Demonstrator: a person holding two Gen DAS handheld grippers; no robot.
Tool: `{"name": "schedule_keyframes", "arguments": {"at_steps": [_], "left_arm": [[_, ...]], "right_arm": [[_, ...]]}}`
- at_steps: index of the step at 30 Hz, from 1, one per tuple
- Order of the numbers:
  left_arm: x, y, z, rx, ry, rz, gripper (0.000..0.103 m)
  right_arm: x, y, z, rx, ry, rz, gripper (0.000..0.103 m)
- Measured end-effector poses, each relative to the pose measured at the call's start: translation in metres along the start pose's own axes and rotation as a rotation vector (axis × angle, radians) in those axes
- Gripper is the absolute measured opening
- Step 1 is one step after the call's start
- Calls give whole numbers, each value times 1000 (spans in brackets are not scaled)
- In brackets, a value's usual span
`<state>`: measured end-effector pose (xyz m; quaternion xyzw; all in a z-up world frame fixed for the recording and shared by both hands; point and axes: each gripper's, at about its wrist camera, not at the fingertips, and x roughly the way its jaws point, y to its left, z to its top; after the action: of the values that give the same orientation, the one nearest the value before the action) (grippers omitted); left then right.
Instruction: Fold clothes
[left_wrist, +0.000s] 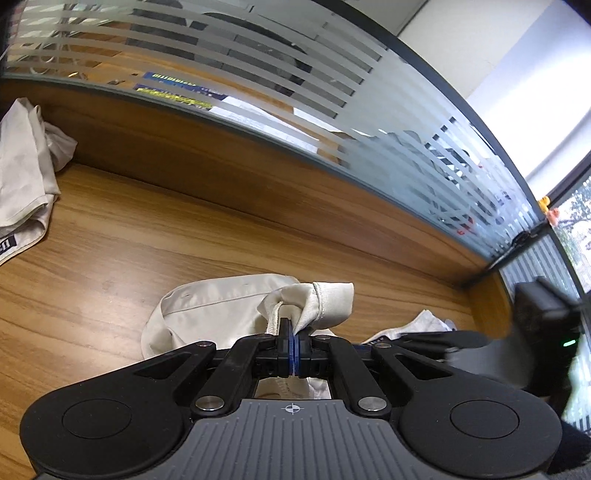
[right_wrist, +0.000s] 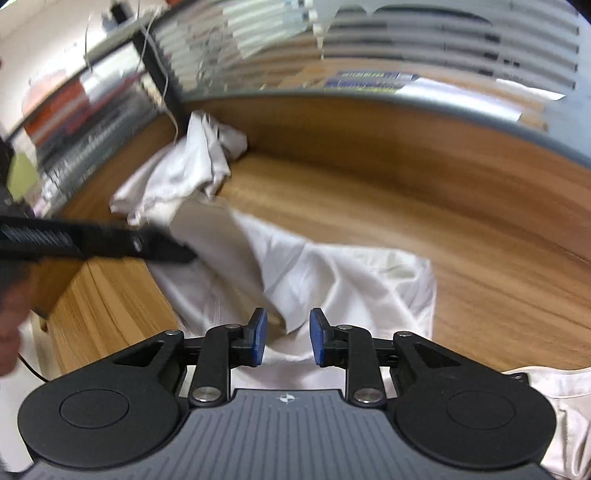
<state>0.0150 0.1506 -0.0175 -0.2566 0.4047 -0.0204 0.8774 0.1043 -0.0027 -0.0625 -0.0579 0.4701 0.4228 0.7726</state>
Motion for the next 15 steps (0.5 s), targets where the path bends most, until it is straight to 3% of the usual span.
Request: {"name": "schedule_keyframes", "arguments": {"at_steps": [4,6,8,15], "left_arm": [[-2,-5,1,10,-4,-4,3],[-3,-6,0,17,-3,-5,3],[-3,-6,-1,27,-1,3,3],[0,-4,-3,45,11,5,3]], "right_arm": [[23,2,-6,4,12,-21,29],[30,2,-5,-2,13,-31,24],[32,2,-4,-32,23,-45,1],[-7,-8,3,-52,-3,-18,1]]}}
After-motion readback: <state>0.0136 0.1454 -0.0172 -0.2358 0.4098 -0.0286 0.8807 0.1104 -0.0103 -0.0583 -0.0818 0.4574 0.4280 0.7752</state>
